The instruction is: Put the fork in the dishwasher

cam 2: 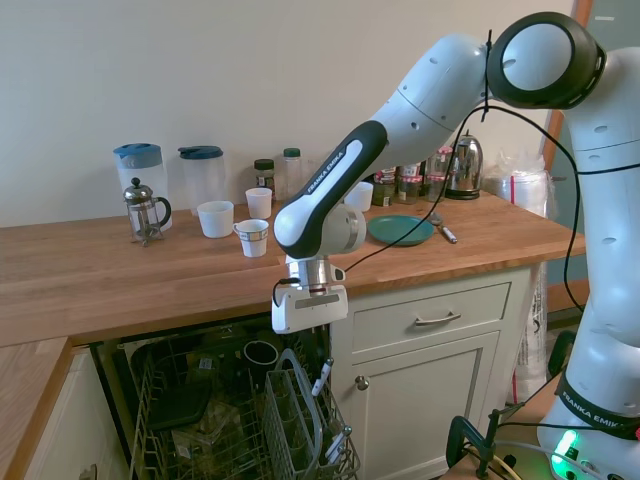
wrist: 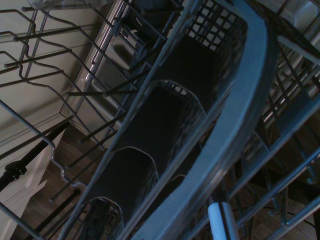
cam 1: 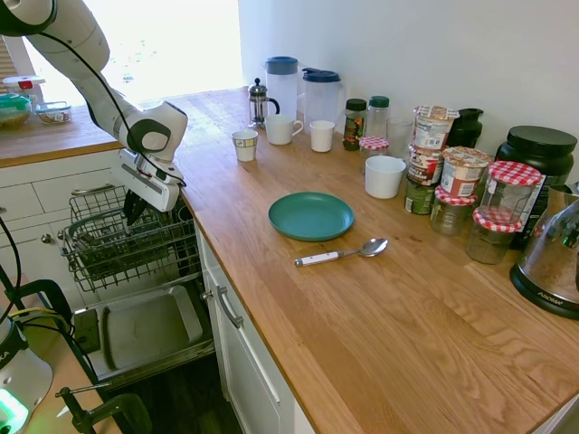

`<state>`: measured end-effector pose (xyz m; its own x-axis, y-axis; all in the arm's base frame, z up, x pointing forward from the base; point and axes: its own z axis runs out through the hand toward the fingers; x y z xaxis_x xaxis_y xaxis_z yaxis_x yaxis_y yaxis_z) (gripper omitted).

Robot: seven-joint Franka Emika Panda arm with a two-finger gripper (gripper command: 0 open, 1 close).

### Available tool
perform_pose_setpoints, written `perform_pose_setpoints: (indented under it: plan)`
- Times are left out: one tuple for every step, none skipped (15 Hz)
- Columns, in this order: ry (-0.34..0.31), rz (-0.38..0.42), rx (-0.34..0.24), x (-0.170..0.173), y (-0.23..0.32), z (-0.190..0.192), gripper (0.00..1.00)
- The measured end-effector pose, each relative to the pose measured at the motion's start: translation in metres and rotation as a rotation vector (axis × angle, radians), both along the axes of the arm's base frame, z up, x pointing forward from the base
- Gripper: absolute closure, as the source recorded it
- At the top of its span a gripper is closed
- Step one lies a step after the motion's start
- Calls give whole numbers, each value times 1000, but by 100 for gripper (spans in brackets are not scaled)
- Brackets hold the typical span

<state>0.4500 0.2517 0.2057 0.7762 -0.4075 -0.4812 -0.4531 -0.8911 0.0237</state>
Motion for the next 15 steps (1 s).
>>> perform_pose_setpoints:
  plan:
    - [1,2,0,0,1,0,0]
    - [2,4,0,-1,2,0,0]
    - [2,5,0,-1,3,0,0]
    - [4,6,0,-1,3,0,0]
    - [4,6,0,-1,3,0,0]
    - [4,6,0,-1,3,0,0]
    - [5,6,0,-1,3,0,0]
    - [5,6,0,-1,3,0,0]
    - [5,6,0,-1,3,0,0]
    - [5,5,1,-1,3,0,0]
    - [5,5,1,-1,3,0,0]
    - [6,5,2,-1,3,1,0]
    - [8,6,3,-2,4,2,0]
    - [6,10,6,-3,5,6,0]
    - [-1,15,9,-3,8,13,0]
